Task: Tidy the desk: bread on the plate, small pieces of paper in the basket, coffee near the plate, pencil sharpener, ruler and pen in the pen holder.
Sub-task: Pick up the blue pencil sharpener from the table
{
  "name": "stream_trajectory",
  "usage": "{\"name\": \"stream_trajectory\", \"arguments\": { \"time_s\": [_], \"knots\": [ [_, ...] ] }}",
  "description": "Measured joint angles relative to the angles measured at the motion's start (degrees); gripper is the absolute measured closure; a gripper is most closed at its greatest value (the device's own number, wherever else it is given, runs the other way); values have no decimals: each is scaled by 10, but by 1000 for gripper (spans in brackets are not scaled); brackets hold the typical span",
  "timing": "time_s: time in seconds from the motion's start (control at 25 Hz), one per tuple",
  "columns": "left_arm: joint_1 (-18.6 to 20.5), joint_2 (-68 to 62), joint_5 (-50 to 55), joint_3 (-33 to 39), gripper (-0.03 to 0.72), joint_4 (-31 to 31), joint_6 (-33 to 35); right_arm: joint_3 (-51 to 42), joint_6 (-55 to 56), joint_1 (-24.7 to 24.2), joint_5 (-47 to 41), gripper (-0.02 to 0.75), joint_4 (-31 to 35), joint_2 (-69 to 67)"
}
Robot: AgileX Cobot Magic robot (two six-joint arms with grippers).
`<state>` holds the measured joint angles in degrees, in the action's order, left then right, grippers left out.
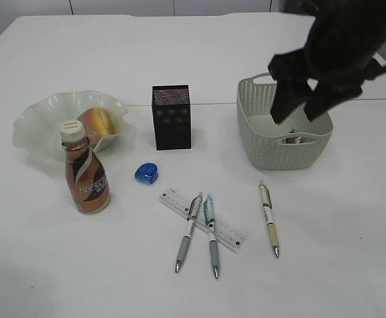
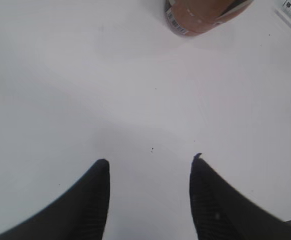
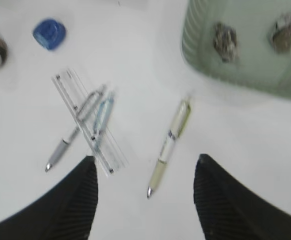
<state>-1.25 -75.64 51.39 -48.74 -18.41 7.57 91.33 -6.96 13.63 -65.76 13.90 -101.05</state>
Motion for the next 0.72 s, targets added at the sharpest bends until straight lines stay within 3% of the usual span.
{"name": "stream_trajectory", "arguments": {
  "time_s": [0.44, 0.72],
  "knots": [
    [0, 0, 10, -11, 308, 2, 0, -297, 1, 0, 48, 292, -28, 185],
    [-27, 0, 60, -140, 350, 13, 0, -332, 1, 0, 75, 292, -40, 263]
  ]
}}
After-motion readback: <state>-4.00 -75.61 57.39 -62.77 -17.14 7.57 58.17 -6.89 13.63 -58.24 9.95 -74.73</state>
